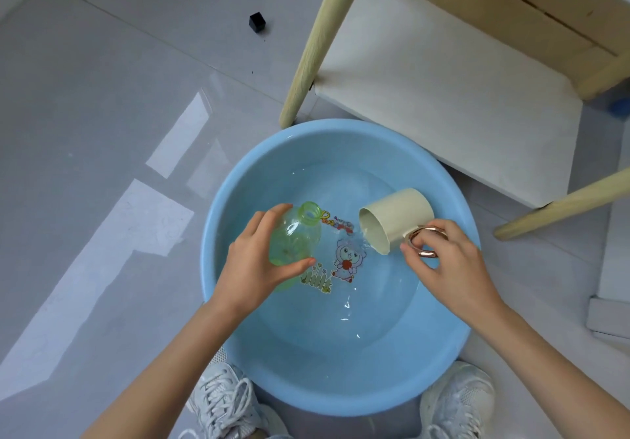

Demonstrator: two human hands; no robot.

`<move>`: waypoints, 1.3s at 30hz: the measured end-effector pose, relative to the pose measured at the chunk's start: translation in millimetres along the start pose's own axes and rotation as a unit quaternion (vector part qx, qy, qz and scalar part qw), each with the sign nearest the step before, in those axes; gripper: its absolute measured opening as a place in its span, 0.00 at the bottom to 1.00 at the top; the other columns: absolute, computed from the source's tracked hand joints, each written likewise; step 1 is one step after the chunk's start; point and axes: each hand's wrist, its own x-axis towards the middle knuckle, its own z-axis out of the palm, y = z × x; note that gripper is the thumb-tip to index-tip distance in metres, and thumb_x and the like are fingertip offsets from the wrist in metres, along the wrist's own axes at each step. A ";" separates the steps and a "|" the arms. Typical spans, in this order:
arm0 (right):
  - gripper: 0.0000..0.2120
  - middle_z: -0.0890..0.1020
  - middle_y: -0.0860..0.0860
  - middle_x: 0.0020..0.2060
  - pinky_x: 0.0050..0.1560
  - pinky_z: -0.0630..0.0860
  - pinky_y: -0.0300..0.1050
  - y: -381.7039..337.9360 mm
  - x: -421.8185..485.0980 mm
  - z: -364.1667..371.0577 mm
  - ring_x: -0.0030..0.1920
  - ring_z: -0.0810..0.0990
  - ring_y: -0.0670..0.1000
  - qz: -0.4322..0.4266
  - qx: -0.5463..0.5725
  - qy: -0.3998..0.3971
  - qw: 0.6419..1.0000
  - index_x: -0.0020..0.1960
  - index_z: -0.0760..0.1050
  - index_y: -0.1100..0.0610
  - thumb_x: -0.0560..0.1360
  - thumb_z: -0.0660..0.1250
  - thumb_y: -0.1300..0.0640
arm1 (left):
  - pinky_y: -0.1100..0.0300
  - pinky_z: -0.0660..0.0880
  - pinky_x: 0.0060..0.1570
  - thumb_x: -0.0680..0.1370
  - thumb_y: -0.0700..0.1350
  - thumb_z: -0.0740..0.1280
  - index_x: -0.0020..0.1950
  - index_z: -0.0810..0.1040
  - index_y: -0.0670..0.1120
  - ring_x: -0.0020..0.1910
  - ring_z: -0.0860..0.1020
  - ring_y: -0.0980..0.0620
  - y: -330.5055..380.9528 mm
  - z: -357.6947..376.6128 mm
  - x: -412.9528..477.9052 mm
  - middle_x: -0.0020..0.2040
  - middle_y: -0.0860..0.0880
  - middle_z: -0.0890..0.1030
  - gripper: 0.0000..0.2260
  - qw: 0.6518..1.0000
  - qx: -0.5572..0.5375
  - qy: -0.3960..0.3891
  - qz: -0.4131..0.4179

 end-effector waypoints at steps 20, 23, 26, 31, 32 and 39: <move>0.29 0.80 0.51 0.34 0.46 0.78 0.37 -28.1 7.6 -68.1 0.45 0.81 0.50 0.148 0.468 -0.116 0.864 0.33 0.81 0.55 0.55 0.73 0.28 | 0.56 0.72 0.56 0.65 0.59 0.77 0.66 0.65 0.60 0.58 0.72 0.58 12.5 -1.4 0.5 0.60 0.60 0.73 0.34 0.999 0.022 -0.029 0.039; 0.30 0.81 0.48 0.34 0.49 0.79 0.39 -33.8 5.0 -83.7 0.43 0.81 0.48 0.112 0.440 -0.097 0.886 0.35 0.81 0.54 0.57 0.71 0.26 | 0.62 0.69 0.56 0.65 0.59 0.77 0.66 0.64 0.61 0.59 0.72 0.59 18.8 -3.6 -0.4 0.60 0.61 0.74 0.34 0.998 0.021 -0.034 0.053; 0.32 0.83 0.45 0.37 0.51 0.76 0.33 -40.7 2.7 -93.2 0.42 0.82 0.42 0.083 0.371 -0.078 0.922 0.37 0.80 0.52 0.57 0.66 0.23 | 0.69 0.68 0.56 0.65 0.57 0.77 0.66 0.65 0.61 0.58 0.72 0.60 25.1 -4.4 -0.5 0.59 0.62 0.75 0.33 0.997 0.019 -0.033 0.069; 0.30 0.82 0.46 0.43 0.50 0.75 0.32 -48.1 1.0 -94.6 0.46 0.80 0.39 0.054 0.350 -0.060 0.933 0.36 0.80 0.51 0.60 0.65 0.24 | 0.70 0.67 0.57 0.66 0.56 0.77 0.67 0.66 0.60 0.59 0.72 0.60 32.5 -3.3 1.3 0.60 0.61 0.74 0.33 0.996 0.012 -0.026 0.086; 0.29 0.82 0.47 0.44 0.51 0.75 0.37 -48.0 0.9 -93.8 0.47 0.79 0.39 0.050 0.343 -0.059 0.936 0.36 0.80 0.51 0.60 0.65 0.24 | 0.70 0.67 0.57 0.66 0.56 0.77 0.67 0.66 0.60 0.59 0.72 0.60 33.3 -3.1 2.0 0.60 0.61 0.74 0.34 0.996 0.011 -0.025 0.088; 0.25 0.81 0.46 0.44 0.50 0.73 0.36 -50.4 0.9 -94.3 0.49 0.79 0.42 0.032 0.334 -0.066 0.940 0.35 0.80 0.47 0.63 0.64 0.25 | 0.70 0.67 0.58 0.66 0.56 0.77 0.67 0.65 0.60 0.59 0.72 0.60 35.8 -1.5 2.9 0.60 0.61 0.74 0.34 0.996 0.006 -0.028 0.084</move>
